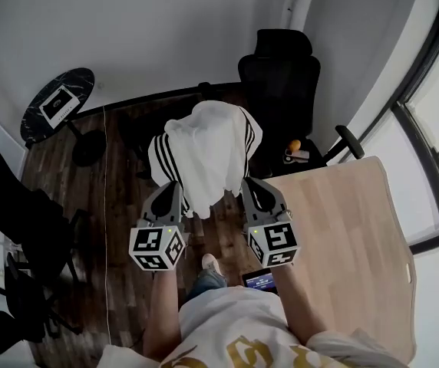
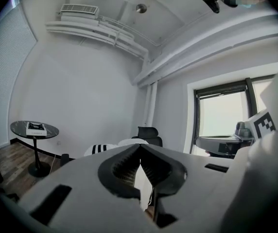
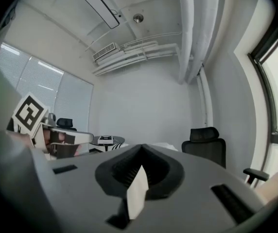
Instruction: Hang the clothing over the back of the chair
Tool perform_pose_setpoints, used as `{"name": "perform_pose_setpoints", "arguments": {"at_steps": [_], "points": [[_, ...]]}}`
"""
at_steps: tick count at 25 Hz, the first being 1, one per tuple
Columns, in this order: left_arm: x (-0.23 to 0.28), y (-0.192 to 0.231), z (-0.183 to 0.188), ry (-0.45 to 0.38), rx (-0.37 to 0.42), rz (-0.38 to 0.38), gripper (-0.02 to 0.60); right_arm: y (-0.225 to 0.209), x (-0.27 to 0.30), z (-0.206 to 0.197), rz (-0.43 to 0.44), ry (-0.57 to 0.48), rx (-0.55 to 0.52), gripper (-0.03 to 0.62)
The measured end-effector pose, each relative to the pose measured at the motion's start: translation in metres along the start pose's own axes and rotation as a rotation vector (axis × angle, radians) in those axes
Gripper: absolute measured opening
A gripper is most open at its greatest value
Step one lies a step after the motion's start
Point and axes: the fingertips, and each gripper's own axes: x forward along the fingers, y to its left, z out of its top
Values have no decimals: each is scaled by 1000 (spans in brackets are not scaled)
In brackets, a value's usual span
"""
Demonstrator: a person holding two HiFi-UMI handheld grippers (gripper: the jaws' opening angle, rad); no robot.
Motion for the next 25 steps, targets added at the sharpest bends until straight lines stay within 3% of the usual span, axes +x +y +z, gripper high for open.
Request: {"name": "perform_pose_setpoints", "arguments": {"at_steps": [5, 16, 25], "points": [[-10, -15, 3, -12, -7, -6, 20, -5, -21, 6, -5, -4, -8, 11], [-10, -25, 1, 17, 60, 1, 20, -10, -27, 3, -1, -4, 23, 11], [-3, -22, 2, 17, 28, -23, 20, -15, -20, -1, -4, 17, 29, 11]]}}
